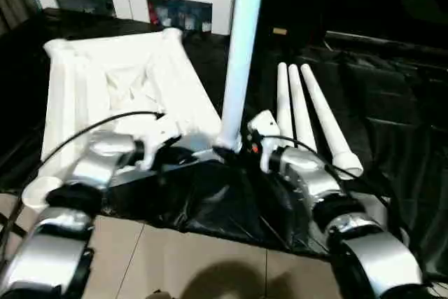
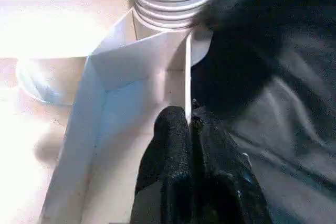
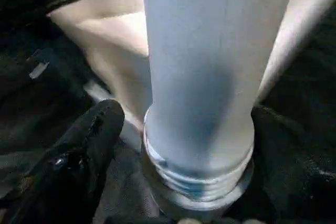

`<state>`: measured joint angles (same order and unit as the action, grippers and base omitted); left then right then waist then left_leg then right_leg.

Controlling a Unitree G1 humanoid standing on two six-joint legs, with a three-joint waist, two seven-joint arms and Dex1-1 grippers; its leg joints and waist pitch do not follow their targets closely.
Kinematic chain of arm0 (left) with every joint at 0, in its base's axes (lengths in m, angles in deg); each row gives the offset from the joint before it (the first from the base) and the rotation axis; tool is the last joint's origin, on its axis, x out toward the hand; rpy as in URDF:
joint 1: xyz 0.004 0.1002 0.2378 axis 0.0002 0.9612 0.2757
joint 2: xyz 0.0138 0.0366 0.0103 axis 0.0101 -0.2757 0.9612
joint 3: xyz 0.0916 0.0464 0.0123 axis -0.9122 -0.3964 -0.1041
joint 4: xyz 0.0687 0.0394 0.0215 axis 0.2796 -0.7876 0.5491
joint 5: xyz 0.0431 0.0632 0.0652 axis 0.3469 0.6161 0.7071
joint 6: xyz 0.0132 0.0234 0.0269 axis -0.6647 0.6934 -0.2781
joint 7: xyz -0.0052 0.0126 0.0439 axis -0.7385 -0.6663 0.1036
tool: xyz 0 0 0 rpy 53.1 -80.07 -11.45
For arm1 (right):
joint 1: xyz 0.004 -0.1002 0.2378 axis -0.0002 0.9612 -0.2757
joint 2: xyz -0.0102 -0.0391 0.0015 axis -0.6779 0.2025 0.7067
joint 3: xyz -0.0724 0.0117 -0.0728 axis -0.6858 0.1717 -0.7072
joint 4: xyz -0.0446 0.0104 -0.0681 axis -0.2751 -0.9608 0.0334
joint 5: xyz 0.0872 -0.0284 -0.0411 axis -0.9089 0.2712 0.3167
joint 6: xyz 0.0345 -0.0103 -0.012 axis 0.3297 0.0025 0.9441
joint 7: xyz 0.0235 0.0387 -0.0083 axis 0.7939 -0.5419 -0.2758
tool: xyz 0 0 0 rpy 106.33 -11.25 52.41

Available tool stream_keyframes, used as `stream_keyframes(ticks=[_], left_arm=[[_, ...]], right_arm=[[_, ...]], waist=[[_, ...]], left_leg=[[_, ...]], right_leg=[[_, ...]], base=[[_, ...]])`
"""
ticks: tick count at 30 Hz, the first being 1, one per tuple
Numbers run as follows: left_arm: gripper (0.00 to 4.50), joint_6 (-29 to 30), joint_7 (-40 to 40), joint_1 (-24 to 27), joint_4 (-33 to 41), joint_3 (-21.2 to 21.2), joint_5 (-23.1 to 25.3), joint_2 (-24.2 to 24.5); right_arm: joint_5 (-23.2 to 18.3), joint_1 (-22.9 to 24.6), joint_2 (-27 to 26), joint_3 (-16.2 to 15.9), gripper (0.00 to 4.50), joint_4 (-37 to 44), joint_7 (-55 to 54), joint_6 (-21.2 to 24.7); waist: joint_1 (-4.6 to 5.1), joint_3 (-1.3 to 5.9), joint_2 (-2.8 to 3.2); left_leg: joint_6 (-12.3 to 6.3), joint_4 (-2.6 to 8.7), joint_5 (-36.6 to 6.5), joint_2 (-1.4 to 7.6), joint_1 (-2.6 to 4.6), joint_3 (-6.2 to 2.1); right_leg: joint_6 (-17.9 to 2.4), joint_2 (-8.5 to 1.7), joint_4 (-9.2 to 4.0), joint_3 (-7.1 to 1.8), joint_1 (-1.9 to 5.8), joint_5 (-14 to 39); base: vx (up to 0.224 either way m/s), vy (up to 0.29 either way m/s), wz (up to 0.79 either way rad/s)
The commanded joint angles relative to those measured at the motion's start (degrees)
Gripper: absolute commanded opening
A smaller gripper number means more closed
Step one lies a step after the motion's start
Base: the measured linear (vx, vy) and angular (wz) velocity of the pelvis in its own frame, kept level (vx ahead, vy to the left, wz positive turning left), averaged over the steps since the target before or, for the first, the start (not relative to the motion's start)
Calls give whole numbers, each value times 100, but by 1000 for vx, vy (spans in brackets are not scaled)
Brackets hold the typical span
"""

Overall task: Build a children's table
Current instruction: Rotate leg to tighten

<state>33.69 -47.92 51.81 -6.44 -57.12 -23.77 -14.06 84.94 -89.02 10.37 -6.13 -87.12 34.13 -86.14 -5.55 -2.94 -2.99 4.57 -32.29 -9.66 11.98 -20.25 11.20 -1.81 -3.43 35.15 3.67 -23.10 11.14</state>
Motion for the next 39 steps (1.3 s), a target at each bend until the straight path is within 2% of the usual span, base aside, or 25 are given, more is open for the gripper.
stream_keyframes(ticks=[1, 7, 9, 16, 20, 23, 24, 25, 26, 27, 28, 29, 30, 33, 34, 36, 37, 39], left_arm=[[0, 24, -194, 81, 106, -261, -9, -137], [0, 14, -569, 160, 221, -285, -102, -9], [0, 67, -661, 204, 310, -301, -142, 25], [0, 60, -610, 195, 262, -293, -108, 48], [0, 122, -402, 155, 206, -255, -104, 23], [0, 323, 459, -38, -8, -212, 127, -130], [0, 387, 581, -68, -32, -197, 145, -170], [0, 420, 637, -82, -42, -190, 151, -190], [0, 533, 809, -123, -35, -172, 154, -301], [0, 618, 945, -155, -14, -165, 154, -412], [0, 641, 983, -164, -8, -163, 154, -443], [0, 792, 1438, -271, -15, -145, 205, -713], [0, 818, 1561, -300, -22, -145, 229, -778], [0, 823, 1956, -401, -111, -189, 351, -966], [0, 782, 2149, -438, -150, -250, 448, -1070], [0, 778, 2224, -449, -162, -269, 482, -1110], [0, 801, 2250, -450, -167, -281, 480, -1158], [0, 790, 2251, -435, -170, -290, 479, -1176]], right_arm=[[120, 67, -161, -446, 404, 198, 859, -123], [134, 82, 122, -540, 377, 301, 1486, -14], [79, 88, 138, -536, 353, 369, 1596, 57], [24, 154, 72, -592, 301, 459, 1712, 185], [21, 228, 18, -586, 280, 510, 1626, 316], [31, 258, -210, -382, 269, 423, 694, 570], [57, 246, -256, -348, 267, 383, 447, 608], [72, 239, -278, -333, 265, 361, 322, 625], [154, 194, -393, -260, 264, 236, -350, 669], [223, 146, -511, -183, 264, 105, -1014, 688], [243, 132, -545, -160, 264, 67, -1204, 693], [288, 24, -820, 35, 264, -154, -2505, 816], [262, -4, -892, 99, 264, -198, -2768, 876], [215, -114, -1133, 294, 264, -341, -3684, 1021], [241, -169, -1310, 309, 264, -374, -3942, 932], [308, -187, -1368, 262, 264, -376, -4049, 849], [376, -217, -1440, 190, 298, -397, -4083, 701], [376, -266, -1495, 184, 333, -432, -4057, 533]], waist=[[-38, 354, 51], [-114, 332, 65], [-122, 327, 67], [-131, 352, 51], [-134, 342, 49], [-127, 319, 41], [-128, 309, 49], [-116, 298, 38], [-108, 290, 29], [-79, 282, 42], [-67, 277, 39], [-37, 276, 33], [-3, 274, 50], [46, 280, 46], [37, 286, 81], [41, 293, 60], [33, 297, 65], [32, 304, 52]], left_leg=[[-351, 301, -969, 216, 37, -52], [-218, 323, -1241, 234, 84, -55], [-154, 338, -1307, 233, 85, -61], [-176, 320, -1085, 216, 62, -60], [-171, 324, -1131, 215, 61, -62], [-99, 345, -1244, 216, 74, -65], [-54, 353, -1320, 209, 87, -68], [26, 367, -1492, 212, 116, -85], [65, 373, -1620, 202, 113, -103], [137, 385, -1688, 210, 127, -114], [160, 389, -1769, 204, 148, -125], [219, 402, -1800, 196, 133, -149], [300, 417, -1829, 191, 140, -157], [248, 399, -1924, 174, 142, -154], [245, 399, -1948, 169, 152, -161], [207, 397, -1953, 169, 138, -148], [181, 397, -1925, 170, 125, -142], [165, 396, -1845, 170, 101, -139]], right_leg=[[-1360, -487, -302, -289, 291, 346], [-1305, -504, -357, -299, 252, 870], [-1269, -500, -360, -299, 252, 978], [-1271, -495, -322, -296, 277, 660], [-1243, -499, -339, -294, 274, 796], [-1180, -499, -370, -299, 258, 1049], [-1140, -502, -391, -301, 245, 1221], [-1045, -530, -438, -307, 228, 1646], [-923, -547, -482, -306, 229, 2062], [-858, -560, -504, -319, 190, 2273], [-824, -560, -530, -318, 172, 2419], [-750, -572, -543, -314, 184, 2616], [-702, -553, -555, -311, 165, 2689], [-634, -546, -591, -315, 142, 2703], [-633, -544, -589, -308, 139, 2671], [-629, -527, -578, -314, 138, 2446], [-653, -531, -568, -318, 146, 2336], [-693, -528, -542, -318, 166, 2164]], base=[[0, 0, 0], [0, 0, 0], [0, 0, 0], [0, 0, 0], [0, 0, 0], [0, 0, 0], [0, 0, 0], [0, 0, 0], [0, 0, 0], [0, 0, 0], [0, 0, 0], [0, 0, 0], [0, 0, 0], [0, 0, 0], [0, 0, 0], [0, 0, 0], [0, 0, 0], [0, 0, 0]])
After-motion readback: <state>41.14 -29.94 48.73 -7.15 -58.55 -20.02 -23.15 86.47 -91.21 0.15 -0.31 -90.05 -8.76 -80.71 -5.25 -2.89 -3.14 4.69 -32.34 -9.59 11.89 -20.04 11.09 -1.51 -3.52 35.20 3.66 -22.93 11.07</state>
